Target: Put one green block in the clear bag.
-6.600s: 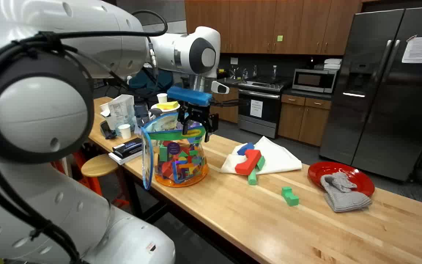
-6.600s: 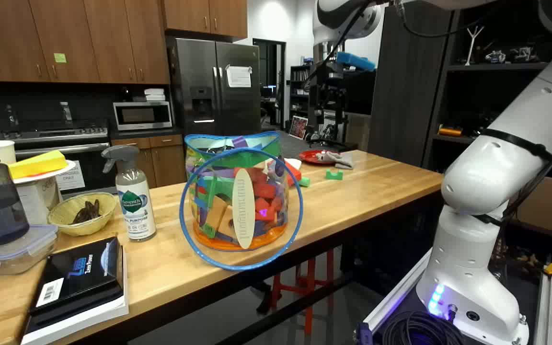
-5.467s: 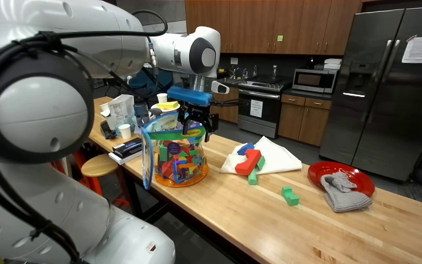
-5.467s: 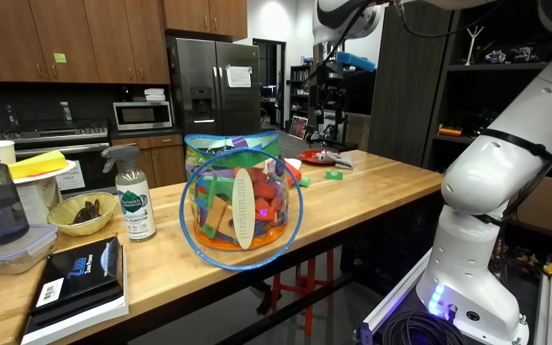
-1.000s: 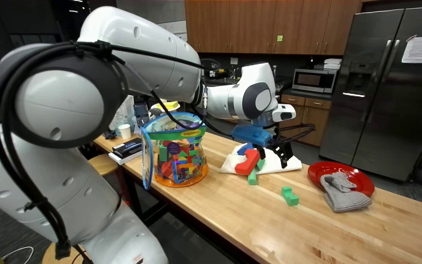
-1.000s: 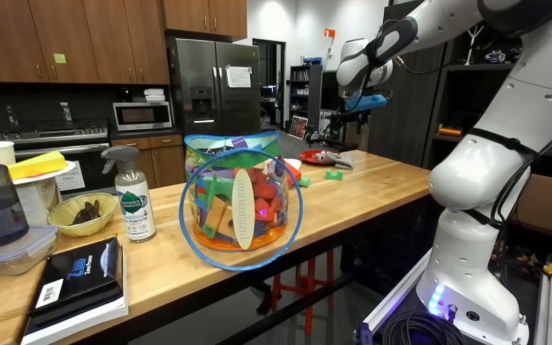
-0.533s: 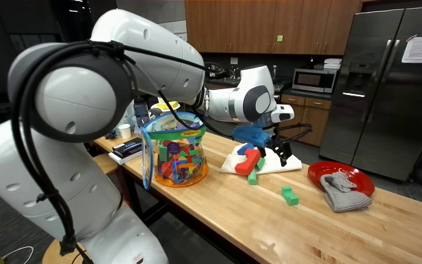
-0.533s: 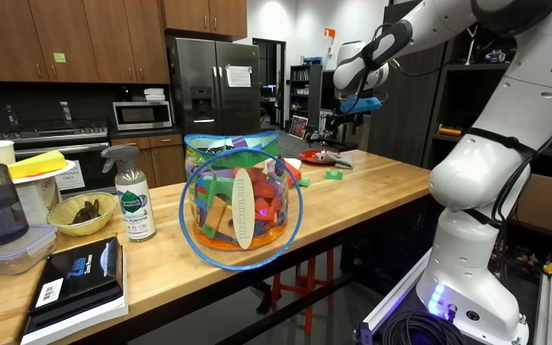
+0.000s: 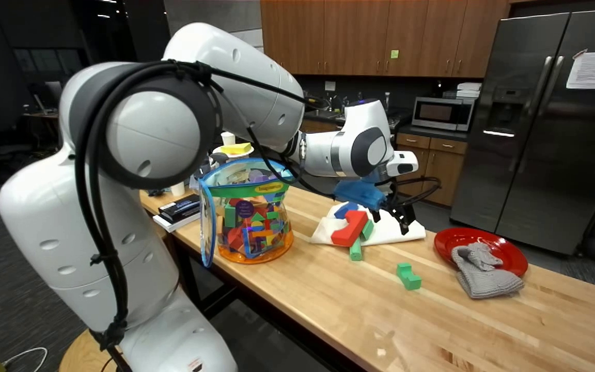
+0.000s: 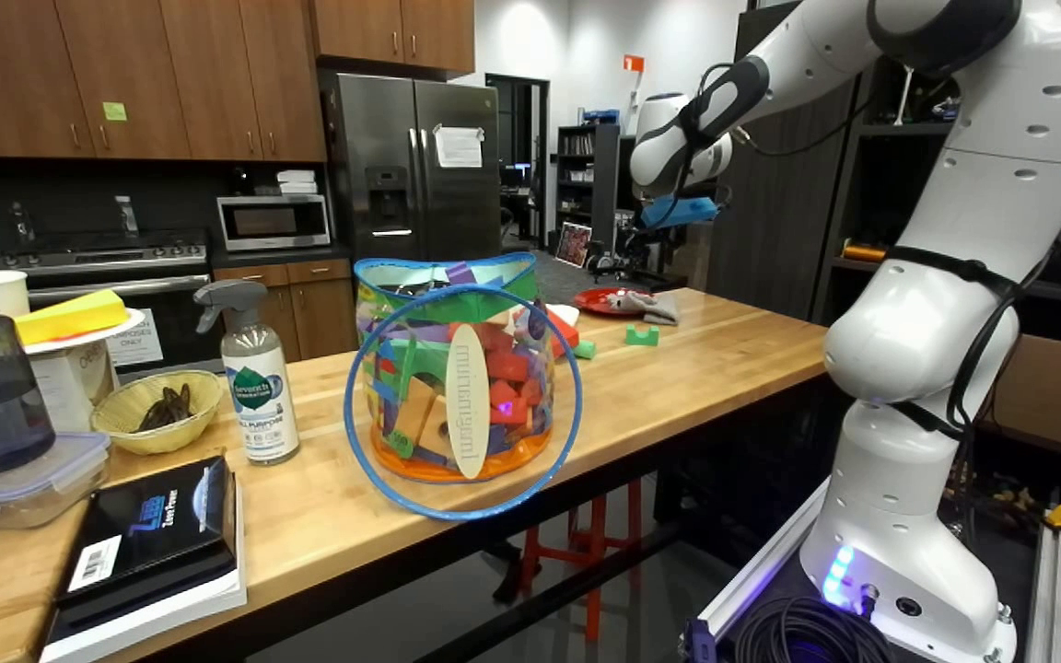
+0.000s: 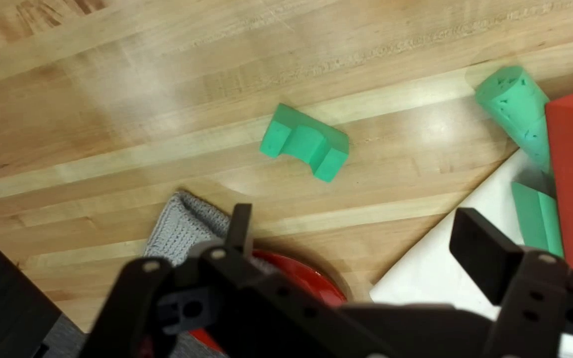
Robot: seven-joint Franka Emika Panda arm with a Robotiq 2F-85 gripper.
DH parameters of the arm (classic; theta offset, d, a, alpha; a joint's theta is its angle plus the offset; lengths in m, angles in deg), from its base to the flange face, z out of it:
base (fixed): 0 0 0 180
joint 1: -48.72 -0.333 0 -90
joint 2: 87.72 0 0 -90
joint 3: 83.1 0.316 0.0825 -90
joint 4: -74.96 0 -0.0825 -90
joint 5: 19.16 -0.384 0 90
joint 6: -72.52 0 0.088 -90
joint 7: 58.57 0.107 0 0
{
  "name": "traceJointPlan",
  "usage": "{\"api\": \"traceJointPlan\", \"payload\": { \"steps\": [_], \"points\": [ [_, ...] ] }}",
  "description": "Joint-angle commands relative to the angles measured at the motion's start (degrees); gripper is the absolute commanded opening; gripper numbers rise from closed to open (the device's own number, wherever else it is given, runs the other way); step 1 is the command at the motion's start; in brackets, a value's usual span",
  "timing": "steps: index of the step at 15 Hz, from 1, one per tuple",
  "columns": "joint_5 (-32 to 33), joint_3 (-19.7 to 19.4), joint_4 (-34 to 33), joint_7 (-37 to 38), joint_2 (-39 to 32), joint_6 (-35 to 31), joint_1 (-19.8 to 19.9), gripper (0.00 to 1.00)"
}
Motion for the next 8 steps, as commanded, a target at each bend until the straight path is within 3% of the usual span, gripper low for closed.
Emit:
{"api": "traceJointPlan", "payload": {
  "steps": [1,8],
  "points": [
    [0.05,-0.66,-0.24,-0.05,-0.08,0.21,-0.66,1.00],
    [0.93,-0.43,-1.17,2.68,-3.32,-0.57,-1.00,1.00]
  ]
}}
